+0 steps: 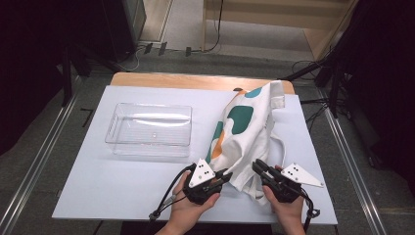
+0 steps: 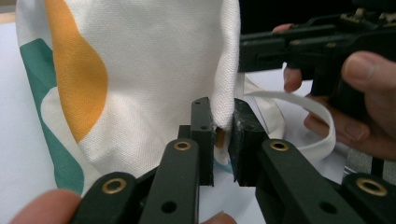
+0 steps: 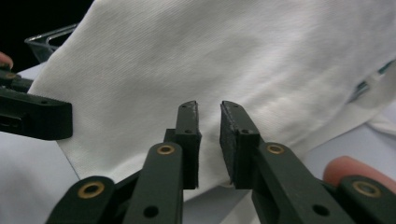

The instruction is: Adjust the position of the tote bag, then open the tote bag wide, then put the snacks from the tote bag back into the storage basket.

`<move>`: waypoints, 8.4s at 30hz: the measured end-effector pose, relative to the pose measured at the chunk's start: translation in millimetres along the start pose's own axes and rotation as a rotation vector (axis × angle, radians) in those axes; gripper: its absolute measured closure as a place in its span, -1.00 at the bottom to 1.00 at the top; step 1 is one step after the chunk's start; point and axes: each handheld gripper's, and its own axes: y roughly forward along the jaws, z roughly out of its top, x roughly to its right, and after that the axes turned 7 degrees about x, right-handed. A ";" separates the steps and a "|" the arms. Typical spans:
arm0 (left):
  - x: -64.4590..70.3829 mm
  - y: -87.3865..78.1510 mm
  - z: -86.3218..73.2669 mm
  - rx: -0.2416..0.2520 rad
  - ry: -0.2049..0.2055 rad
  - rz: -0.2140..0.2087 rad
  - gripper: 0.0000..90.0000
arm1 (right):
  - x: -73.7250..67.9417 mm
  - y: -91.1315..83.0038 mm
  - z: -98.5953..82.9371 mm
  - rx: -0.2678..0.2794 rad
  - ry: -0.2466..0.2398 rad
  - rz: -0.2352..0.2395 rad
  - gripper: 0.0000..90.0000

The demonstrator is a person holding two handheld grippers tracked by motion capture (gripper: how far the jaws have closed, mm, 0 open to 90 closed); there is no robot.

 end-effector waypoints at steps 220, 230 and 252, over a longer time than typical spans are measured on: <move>-36.8 39.4 75.5 0.089 0.103 0.285 -0.10 | 25.2 -34.9 53.2 0.144 -0.140 -0.282 0.87; -44.4 40.5 82.0 0.108 0.042 0.230 0.89 | 19.1 -50.6 42.9 0.137 -0.098 -0.298 0.34; -49.5 31.5 95.3 0.115 0.001 0.178 1.00 | 5.5 -29.2 54.4 0.107 -0.193 -0.535 -0.14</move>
